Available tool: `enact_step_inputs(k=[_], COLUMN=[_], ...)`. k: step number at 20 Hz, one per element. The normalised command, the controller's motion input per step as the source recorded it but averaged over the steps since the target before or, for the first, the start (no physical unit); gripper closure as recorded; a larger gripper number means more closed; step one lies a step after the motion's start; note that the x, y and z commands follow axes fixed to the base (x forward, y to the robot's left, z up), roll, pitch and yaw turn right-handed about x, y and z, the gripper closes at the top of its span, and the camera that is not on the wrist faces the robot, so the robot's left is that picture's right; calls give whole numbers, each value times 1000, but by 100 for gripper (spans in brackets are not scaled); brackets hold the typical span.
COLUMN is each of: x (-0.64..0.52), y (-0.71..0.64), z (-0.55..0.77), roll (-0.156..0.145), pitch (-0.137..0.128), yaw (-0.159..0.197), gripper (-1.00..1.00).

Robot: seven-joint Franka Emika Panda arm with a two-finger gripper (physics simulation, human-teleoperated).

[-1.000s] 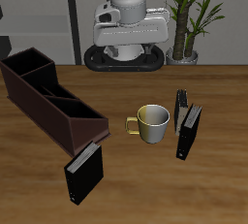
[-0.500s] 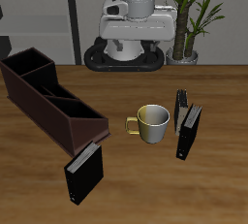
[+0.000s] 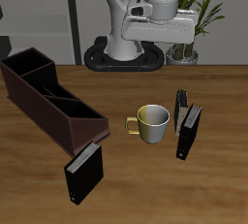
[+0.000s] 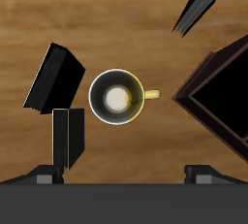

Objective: Place the yellow book into the right desk caddy's right compartment

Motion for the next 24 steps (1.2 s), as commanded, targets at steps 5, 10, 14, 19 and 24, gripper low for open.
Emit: enact_step_inputs(k=[5,10,14,19,24], x=[-120,-76,-11,73,118], y=[372,358,333,142,49], z=[-143,-146,-132,-220,-321], roll=[-14,33,33,10,16], pitch=[-10,-8,-11,-32,0], yaw=[-26,-5,29,16,14], gripper=[-100,-100,-100,-100,-100])
